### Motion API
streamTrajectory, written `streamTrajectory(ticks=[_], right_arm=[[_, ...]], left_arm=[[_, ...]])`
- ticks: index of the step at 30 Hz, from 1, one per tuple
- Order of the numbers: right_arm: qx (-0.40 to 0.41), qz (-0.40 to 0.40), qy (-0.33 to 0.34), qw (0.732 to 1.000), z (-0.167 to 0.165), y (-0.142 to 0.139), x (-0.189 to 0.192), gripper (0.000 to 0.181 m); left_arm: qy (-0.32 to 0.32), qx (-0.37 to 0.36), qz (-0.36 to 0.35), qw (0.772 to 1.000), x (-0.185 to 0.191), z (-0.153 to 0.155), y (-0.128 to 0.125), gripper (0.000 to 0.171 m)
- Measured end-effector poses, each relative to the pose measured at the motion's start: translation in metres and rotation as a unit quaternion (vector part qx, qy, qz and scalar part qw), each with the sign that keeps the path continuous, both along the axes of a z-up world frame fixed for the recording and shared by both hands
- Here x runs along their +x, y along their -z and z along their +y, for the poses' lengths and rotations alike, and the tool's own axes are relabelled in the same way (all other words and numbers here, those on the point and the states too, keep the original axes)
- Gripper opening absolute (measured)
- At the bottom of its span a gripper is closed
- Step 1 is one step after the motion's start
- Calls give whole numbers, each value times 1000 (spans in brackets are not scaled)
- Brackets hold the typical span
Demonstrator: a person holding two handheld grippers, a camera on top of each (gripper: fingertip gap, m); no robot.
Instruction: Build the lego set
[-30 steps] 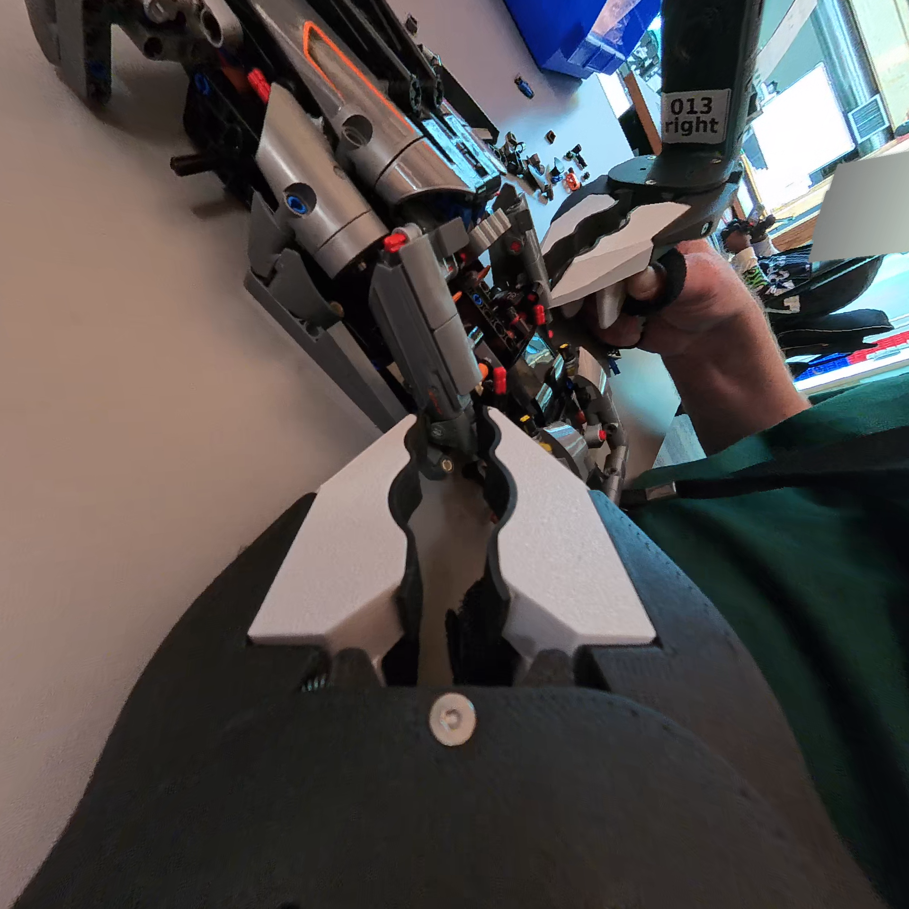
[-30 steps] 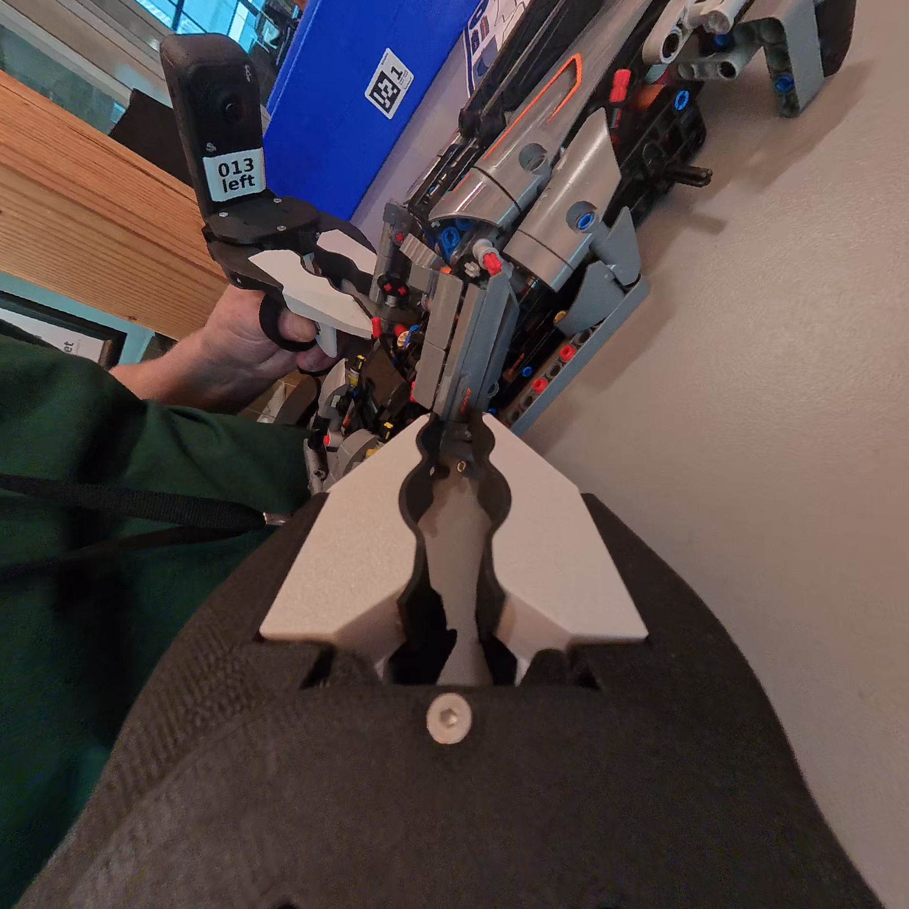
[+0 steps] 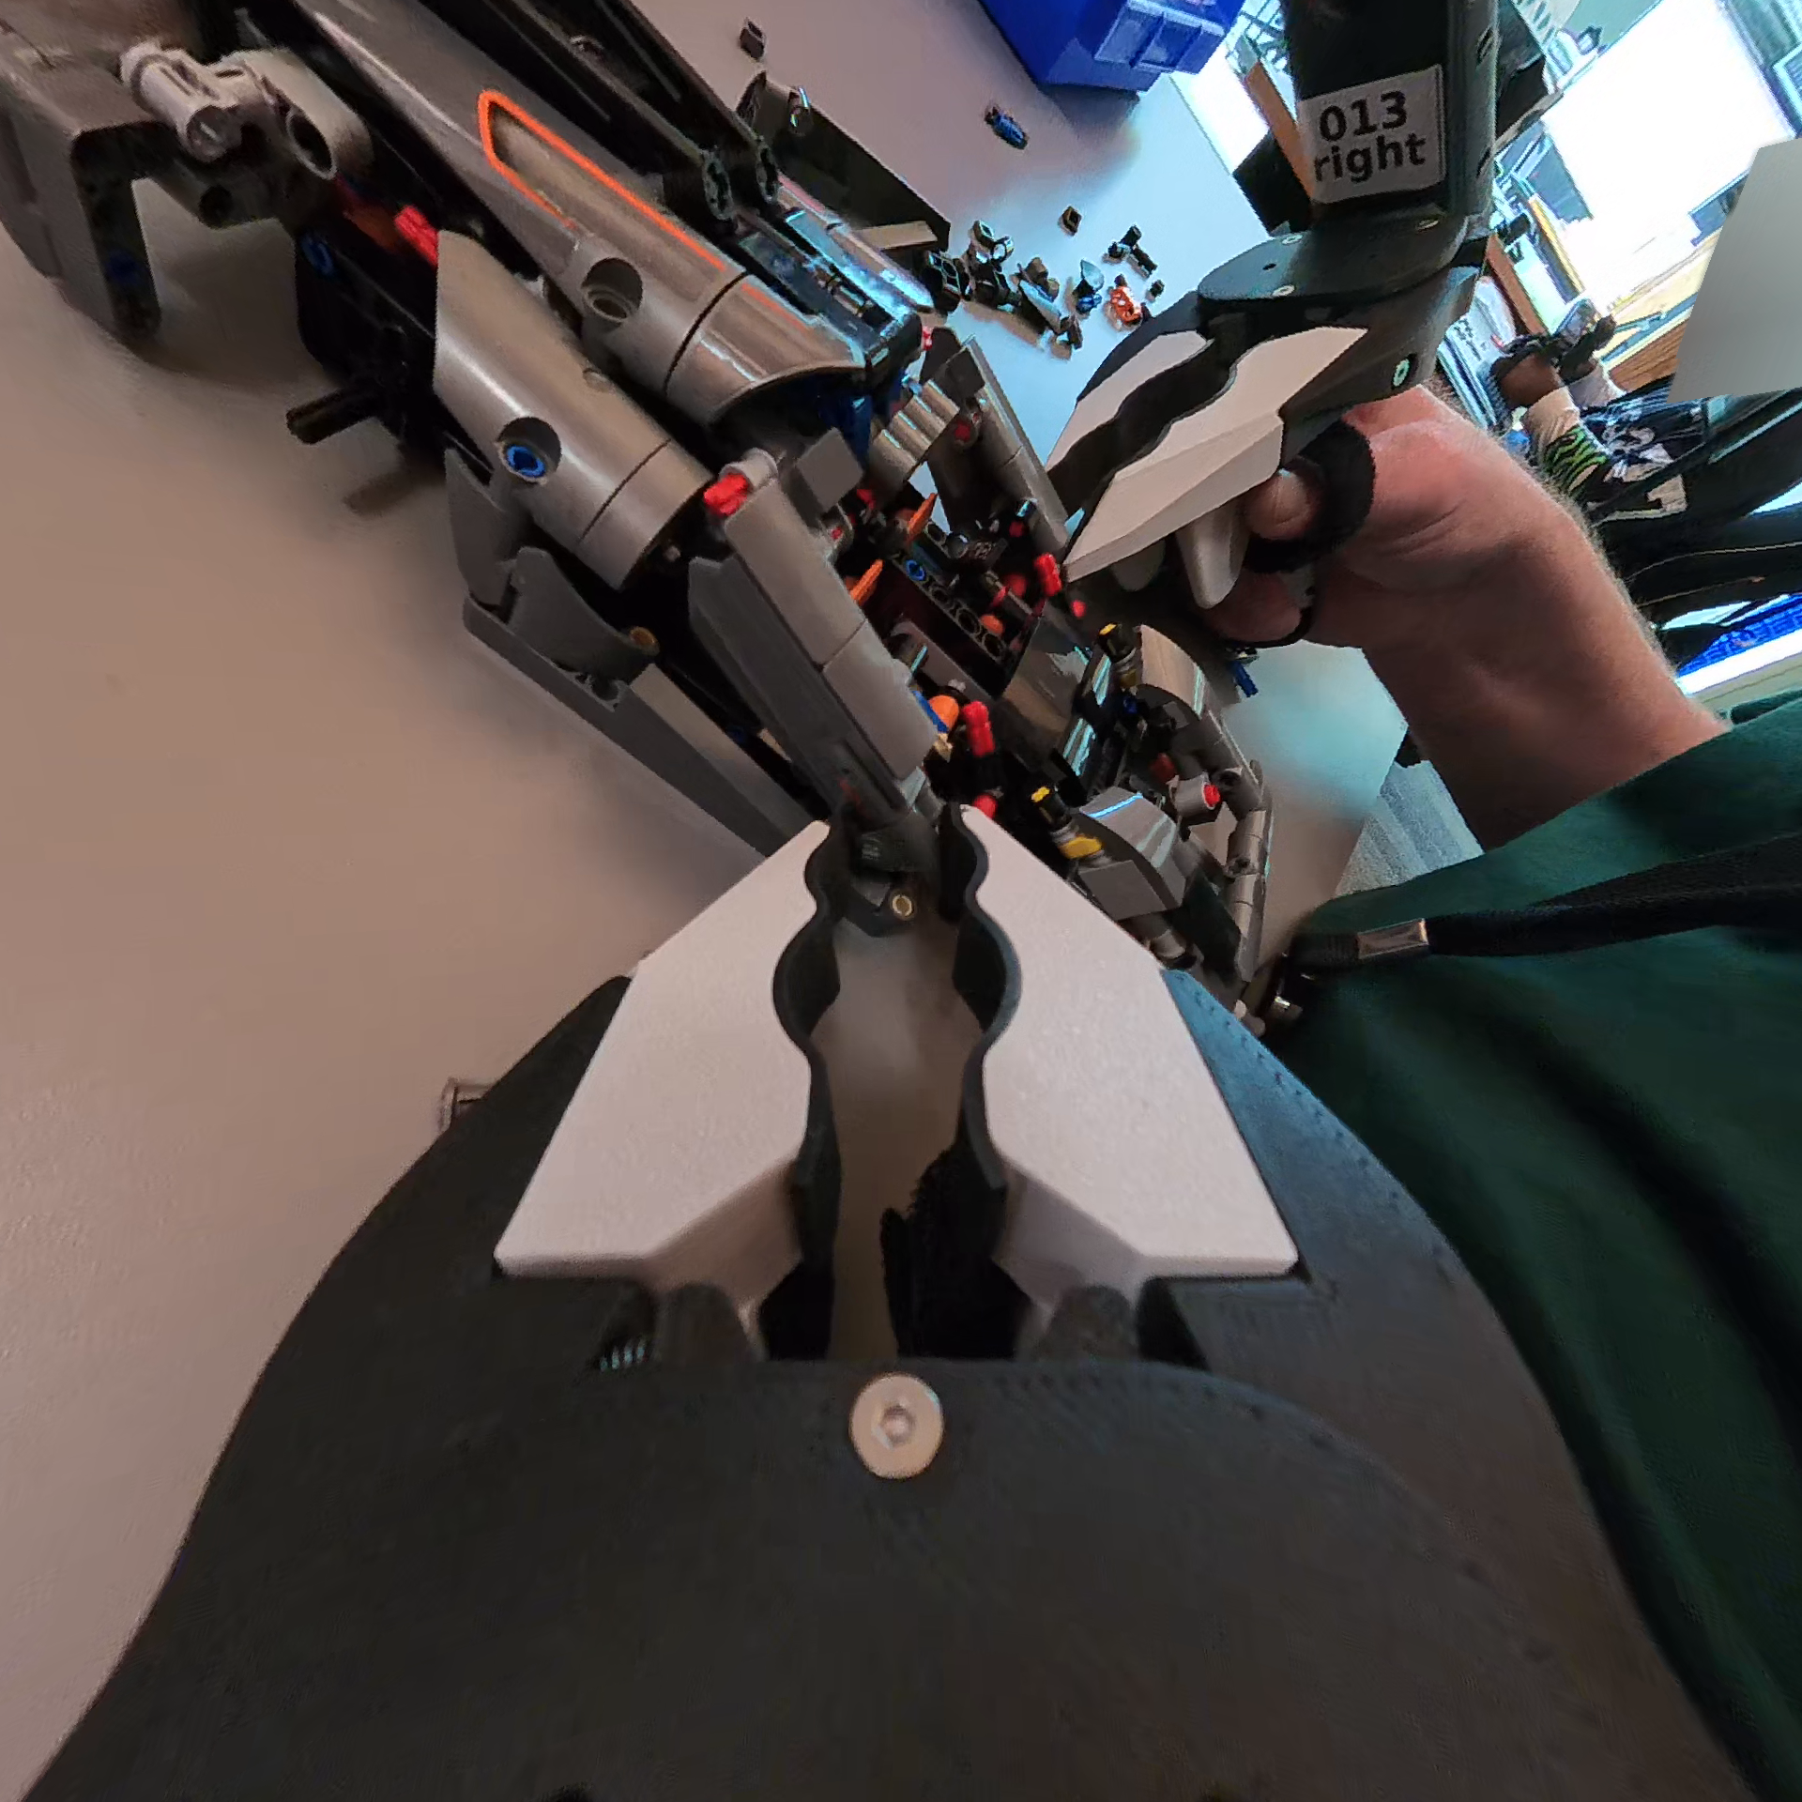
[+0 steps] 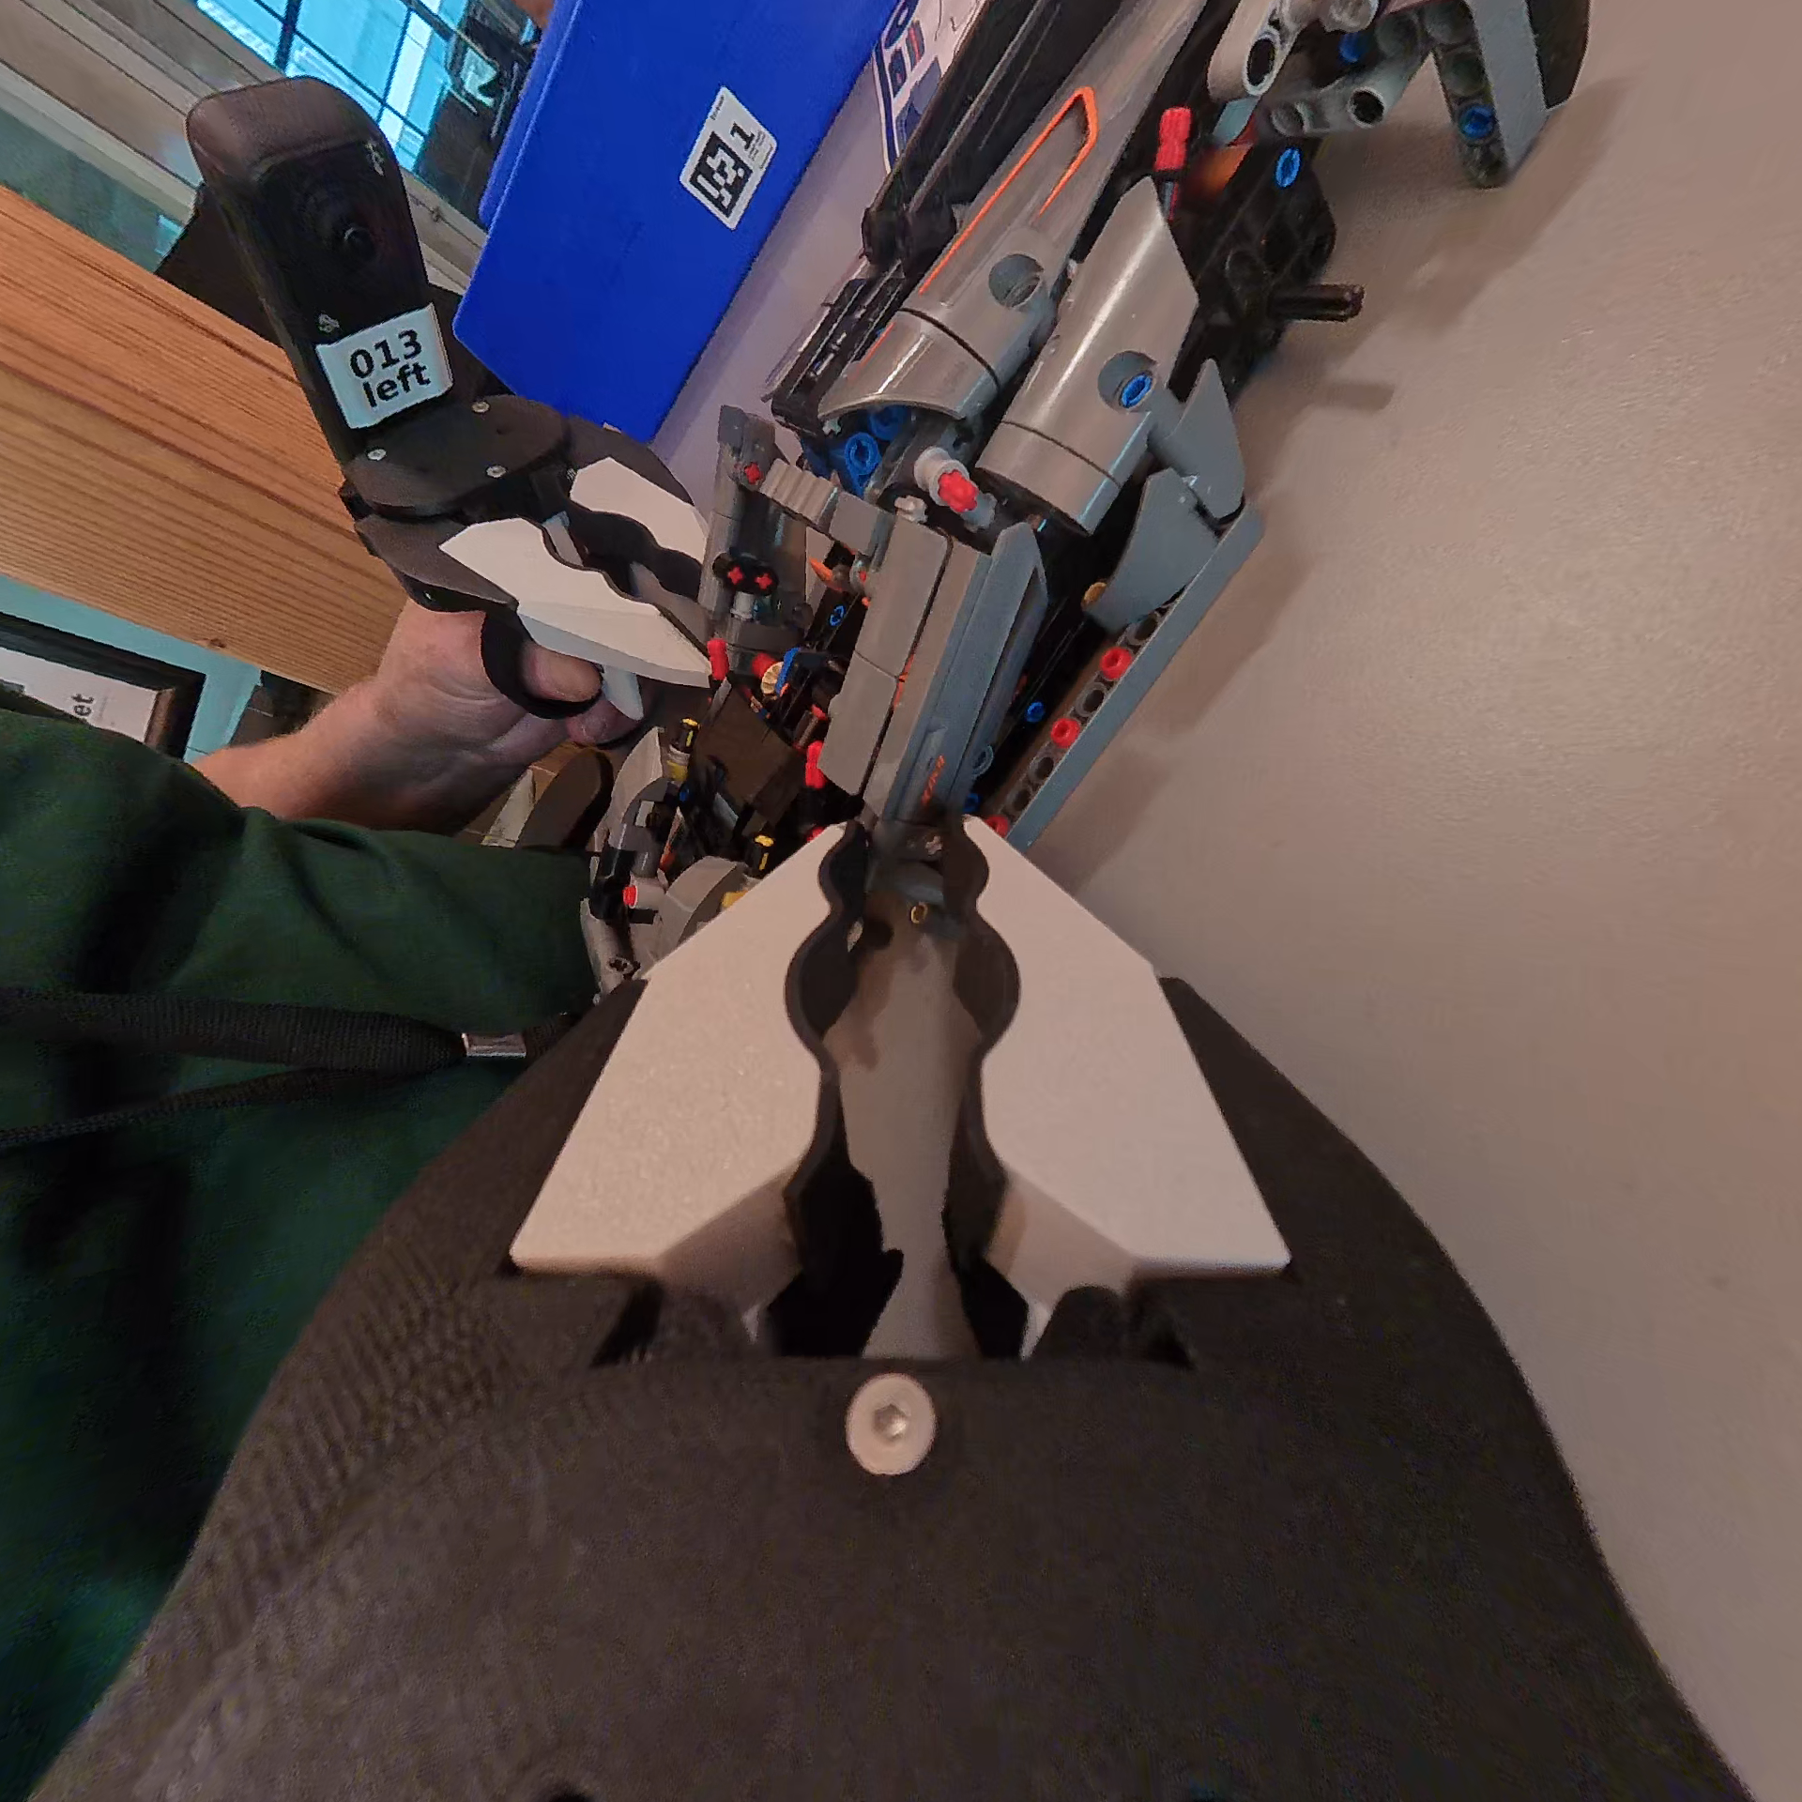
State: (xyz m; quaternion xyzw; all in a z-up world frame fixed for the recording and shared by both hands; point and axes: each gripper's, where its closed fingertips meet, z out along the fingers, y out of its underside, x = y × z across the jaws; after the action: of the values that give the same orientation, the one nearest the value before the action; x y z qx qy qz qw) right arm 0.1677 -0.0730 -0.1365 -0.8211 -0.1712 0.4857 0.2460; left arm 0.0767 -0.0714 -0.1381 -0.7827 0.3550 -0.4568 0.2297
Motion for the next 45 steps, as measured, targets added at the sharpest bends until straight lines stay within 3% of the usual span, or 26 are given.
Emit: streamTrajectory(ticks=[23,32,41,45], right_arm=[[4,0,1,1000,1,0,0,13],[15,7,21,1000,6,-4,7,12],[37,-59,56,996,5,-12,18,15],[58,-103,67,991,3,-23,16,16]], left_arm=[[-30,13,16,999,6,2,3,18],[7,29,5,1000,-4,0,-3,20],[24,87,0,996,-23,0,-10,21],[31,82,-19,996,-28,7,-14,30]])
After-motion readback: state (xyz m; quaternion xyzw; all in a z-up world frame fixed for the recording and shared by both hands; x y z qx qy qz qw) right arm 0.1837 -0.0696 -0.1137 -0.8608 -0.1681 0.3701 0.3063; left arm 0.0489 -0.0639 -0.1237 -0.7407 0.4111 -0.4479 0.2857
